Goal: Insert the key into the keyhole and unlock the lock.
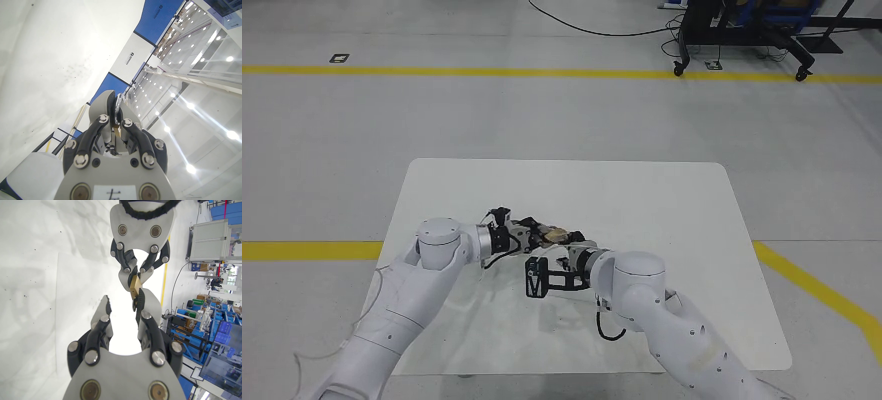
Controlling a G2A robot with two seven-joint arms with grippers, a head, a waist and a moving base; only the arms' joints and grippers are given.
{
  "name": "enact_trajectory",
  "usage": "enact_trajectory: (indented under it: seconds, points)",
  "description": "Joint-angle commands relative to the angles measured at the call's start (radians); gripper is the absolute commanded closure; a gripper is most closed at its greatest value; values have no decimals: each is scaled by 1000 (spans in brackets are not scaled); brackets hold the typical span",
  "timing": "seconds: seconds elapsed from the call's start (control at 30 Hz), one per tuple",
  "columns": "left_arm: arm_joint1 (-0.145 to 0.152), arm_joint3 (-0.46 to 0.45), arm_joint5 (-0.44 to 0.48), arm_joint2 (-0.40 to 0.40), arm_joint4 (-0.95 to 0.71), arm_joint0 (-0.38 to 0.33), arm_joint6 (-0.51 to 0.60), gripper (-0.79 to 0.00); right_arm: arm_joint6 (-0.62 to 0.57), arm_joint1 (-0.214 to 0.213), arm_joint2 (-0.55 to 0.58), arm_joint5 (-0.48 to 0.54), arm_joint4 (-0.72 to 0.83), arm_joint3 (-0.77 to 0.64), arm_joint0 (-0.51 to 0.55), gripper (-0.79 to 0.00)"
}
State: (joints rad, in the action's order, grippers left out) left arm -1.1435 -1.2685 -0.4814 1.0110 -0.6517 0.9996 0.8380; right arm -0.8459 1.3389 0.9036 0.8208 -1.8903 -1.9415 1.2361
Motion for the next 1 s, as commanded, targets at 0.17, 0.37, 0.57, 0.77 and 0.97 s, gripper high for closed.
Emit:
enact_trajectory:
  seconds: [0.17, 0.37, 0.57, 0.77, 0.97]
  points:
    - [1, -6, 3, 5, 9, 4, -16, 0, 0, 0, 0, 0, 0, 0, 0, -785]
    - [4, -26, 70, 15, 66, 8, -63, 0, 9, 0, 2, -5, 6, -1, 2, -785]
    - [8, -64, 183, 42, 80, 30, -80, 0, 363, -30, 232, 72, 339, -9, 94, -234]
    - [11, -114, 346, 64, 130, 51, -87, 0, 535, -78, 341, 191, 575, 126, 119, 0]
    - [16, -157, 453, 76, 195, 79, -74, 0, 532, -117, 299, 191, 583, 113, 111, 0]
